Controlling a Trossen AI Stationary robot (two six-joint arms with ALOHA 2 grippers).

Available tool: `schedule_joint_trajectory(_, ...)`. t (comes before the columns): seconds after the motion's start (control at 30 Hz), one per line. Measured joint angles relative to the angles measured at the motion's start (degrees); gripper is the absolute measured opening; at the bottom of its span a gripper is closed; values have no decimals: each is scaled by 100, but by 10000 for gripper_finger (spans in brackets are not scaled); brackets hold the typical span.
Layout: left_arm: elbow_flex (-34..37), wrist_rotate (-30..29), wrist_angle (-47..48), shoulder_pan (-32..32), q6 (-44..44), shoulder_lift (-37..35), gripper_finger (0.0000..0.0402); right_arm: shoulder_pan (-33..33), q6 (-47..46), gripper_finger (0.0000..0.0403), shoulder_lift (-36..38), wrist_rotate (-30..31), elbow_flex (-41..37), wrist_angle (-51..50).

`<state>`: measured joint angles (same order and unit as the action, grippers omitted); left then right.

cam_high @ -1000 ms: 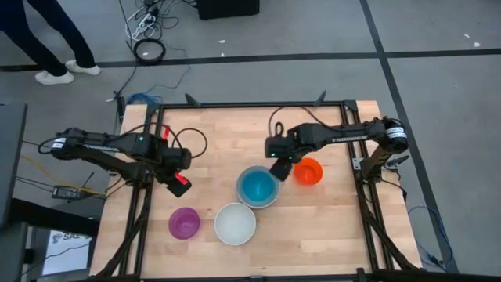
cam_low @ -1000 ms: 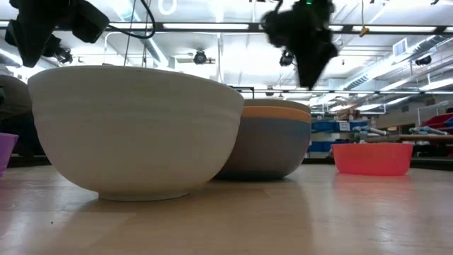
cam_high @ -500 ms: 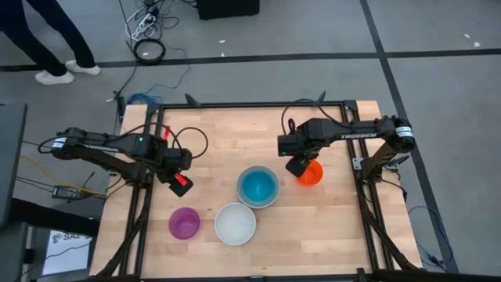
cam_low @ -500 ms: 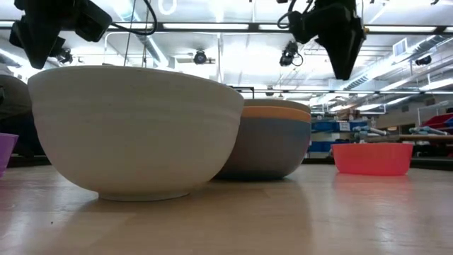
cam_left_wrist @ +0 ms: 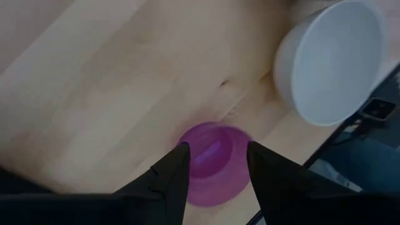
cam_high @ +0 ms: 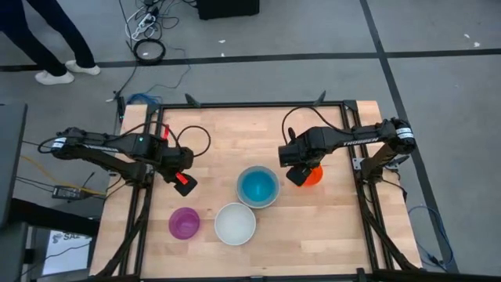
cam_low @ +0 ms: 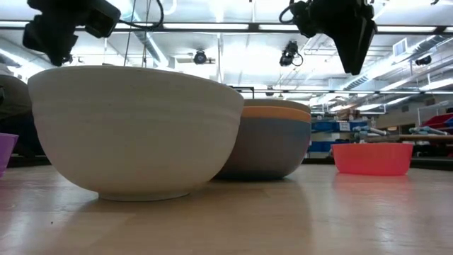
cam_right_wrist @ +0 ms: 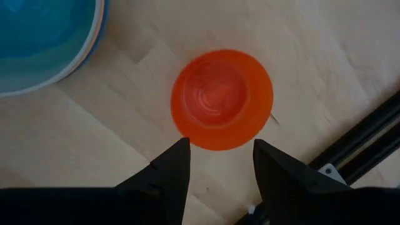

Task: Nest bowls inside each other
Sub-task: Remove the blue bowl from the top of the gray bowl

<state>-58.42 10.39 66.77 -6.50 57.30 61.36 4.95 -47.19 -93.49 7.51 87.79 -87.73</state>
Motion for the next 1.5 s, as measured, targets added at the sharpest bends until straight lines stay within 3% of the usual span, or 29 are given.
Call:
schedule_joint_trajectory(0.5, -2, 2, -582, 0, 2, 1, 167, 53, -42, 161, -2, -329, -2, 631)
schedule_joint_trajectory(0.77, -3, -3, -1673, 0, 17, 2, 167, -19, 961, 160, -110, -1402, 4, 3026)
schedule_joint_trajectory(1.07, -4, -88, -2523, 1, 299, 2, 167, -523, 1458, 172, -861, -2166, -11, 3101)
schedule_joint_trajectory(1.5, -4, -92, -2528, 0, 450, 2, 167, -625, 1826, 201, -1647, -2104, -11, 3072)
